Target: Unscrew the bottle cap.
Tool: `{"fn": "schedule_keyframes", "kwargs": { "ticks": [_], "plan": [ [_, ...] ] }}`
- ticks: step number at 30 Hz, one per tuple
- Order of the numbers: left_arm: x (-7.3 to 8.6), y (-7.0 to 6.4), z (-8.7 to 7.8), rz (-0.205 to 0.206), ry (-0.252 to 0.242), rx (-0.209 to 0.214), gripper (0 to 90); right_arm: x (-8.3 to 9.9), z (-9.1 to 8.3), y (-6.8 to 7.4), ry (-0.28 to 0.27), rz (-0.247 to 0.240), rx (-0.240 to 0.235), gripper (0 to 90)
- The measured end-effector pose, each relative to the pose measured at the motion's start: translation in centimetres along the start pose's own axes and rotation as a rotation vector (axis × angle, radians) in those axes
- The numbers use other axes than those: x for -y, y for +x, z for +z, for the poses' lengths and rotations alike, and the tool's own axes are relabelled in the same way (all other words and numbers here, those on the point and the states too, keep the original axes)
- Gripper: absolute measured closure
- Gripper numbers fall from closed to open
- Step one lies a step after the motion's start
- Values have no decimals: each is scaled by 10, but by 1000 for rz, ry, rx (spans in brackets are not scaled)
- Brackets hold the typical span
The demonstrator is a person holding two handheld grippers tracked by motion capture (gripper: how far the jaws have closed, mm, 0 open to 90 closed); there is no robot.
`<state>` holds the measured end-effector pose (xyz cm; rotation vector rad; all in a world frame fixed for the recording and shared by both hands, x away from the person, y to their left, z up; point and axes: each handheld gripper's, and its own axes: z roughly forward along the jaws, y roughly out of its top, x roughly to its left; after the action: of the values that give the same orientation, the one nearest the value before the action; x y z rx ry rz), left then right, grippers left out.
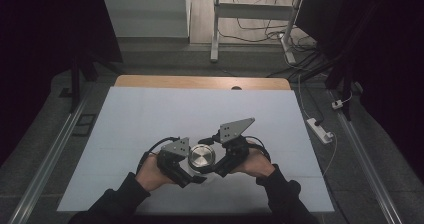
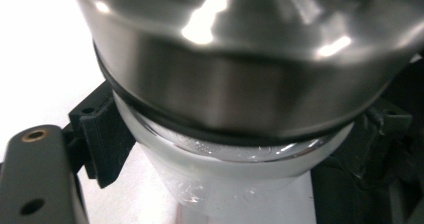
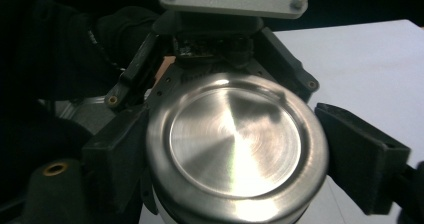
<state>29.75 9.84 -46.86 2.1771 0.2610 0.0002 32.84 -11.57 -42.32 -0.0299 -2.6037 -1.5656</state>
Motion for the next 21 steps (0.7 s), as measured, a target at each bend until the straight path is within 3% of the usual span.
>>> {"fn": "schedule_keyframes", "kwargs": {
  "ticks": [2, 4, 5, 6, 7, 8, 11, 15, 16, 19, 21],
  "plan": [
    [1, 3, -2, -37, 1, -56, 156, -5, -3, 1, 2, 41, 35, 67],
    [2, 4, -2, -55, -4, -76, 156, -10, -6, 4, 19, 76, 106, 29],
    [3, 5, -3, -73, -6, -98, 156, -10, -6, 4, 19, 76, 106, 29],
    [3, 7, -4, -83, -5, -117, 156, -14, -5, 8, 56, 112, 210, 20],
    [3, 7, -5, -102, -9, -138, 156, -14, -5, 8, 56, 112, 210, 20],
    [3, 8, -5, -111, -7, -155, 156, -15, -3, 9, 70, 130, 266, 22],
    [3, 7, -5, -127, 4, -191, 156, -16, 9, 14, 82, 151, 371, 34],
    [2, 5, -3, -135, 9, -206, 156, -17, 24, 17, 70, 183, 432, 99],
    [1, 5, -3, -132, 8, -205, 156, -15, 25, 17, 81, 183, 428, 179],
    [1, 4, -3, -129, 9, -200, 157, -14, 25, 16, 68, 189, 405, 182],
    [1, 5, -4, -113, 17, -177, 156, -13, 23, 15, 79, 163, 371, 184]
  ]
}}
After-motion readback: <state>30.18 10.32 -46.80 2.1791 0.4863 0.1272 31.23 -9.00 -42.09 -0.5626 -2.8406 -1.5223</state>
